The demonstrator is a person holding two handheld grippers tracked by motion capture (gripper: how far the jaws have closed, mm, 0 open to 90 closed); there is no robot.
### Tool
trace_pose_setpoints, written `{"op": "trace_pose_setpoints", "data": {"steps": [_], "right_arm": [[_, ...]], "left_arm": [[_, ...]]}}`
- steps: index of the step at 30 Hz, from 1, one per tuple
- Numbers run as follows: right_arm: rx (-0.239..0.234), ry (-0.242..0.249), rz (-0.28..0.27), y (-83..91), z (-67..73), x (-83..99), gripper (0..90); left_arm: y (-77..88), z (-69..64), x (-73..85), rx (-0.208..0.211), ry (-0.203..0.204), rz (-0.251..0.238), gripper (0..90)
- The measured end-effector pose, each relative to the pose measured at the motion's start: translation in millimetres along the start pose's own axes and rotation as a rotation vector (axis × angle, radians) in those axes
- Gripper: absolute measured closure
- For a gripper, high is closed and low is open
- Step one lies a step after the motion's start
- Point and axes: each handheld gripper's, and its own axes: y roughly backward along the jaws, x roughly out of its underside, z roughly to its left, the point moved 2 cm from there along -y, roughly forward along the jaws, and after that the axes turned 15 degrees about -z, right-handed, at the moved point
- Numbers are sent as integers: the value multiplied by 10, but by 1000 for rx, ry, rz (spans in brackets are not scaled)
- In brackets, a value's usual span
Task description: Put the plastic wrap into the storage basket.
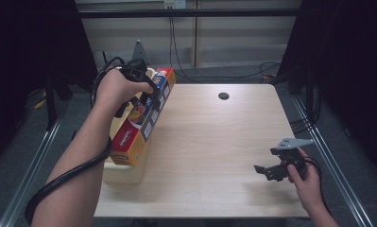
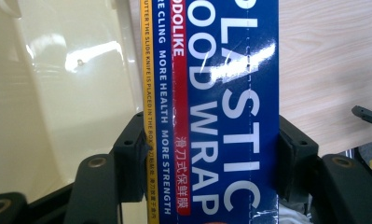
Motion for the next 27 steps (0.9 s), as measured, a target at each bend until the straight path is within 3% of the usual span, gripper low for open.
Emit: {"op": "trace_pose_setpoints", "data": {"steps": [11,19,27], "right_arm": [[-2,-1,1,1,3,-1,19],[2,4,-3,2,10,-8,19],[1,6,1,1,7,-6,20]], "left_arm": [[77,138,27,-25,48,-21,406],[115,202,54,-23,46,-12,407],[203,191,26,-33,47,-42,407]]}}
